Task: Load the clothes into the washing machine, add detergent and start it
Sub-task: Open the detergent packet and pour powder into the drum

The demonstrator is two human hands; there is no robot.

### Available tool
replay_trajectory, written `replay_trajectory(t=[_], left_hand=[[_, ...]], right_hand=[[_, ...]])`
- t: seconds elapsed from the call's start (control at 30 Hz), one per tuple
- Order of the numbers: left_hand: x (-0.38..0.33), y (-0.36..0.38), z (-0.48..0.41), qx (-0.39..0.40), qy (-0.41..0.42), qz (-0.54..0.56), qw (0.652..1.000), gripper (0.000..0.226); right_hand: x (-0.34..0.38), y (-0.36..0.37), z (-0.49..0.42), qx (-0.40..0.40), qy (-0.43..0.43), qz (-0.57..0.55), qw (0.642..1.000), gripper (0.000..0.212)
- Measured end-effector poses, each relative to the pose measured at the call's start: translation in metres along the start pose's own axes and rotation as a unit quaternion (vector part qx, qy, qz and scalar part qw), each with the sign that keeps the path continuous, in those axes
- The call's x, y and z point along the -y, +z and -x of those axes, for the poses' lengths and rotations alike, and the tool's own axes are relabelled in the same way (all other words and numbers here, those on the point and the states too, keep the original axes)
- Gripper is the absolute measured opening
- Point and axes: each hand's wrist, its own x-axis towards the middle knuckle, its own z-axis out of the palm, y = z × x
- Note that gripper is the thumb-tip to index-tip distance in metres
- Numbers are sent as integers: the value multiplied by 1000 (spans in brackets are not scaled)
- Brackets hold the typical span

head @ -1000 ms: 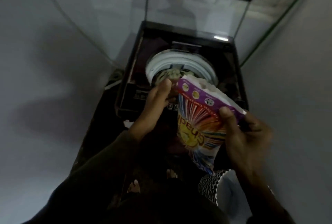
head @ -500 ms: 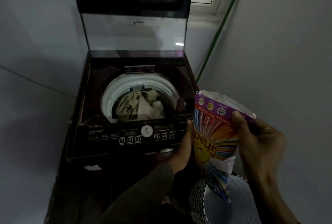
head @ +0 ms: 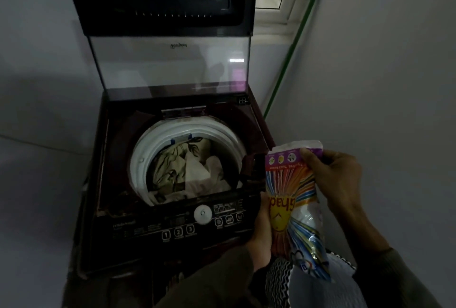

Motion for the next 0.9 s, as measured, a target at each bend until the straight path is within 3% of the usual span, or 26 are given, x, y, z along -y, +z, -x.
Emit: replay_trajectory(t=[0.2,0.33,0.67,0.9], left_hand=[[-16,-13,-3,10,-101,5,995,91],[-29,-18,0,64,-151,29,986,81],[-44,-24,13,110,-185,25,976,77],[-54,-25,25,101,-181,3,978,76]], right_hand=[[-9,22,-18,-8,49,53,997,16],[-9,30,-25,-15,63,78,995,12],[-9,43,-36,-21,97,112,989,22],[-10,48,-35,-16,105,128,986,23]])
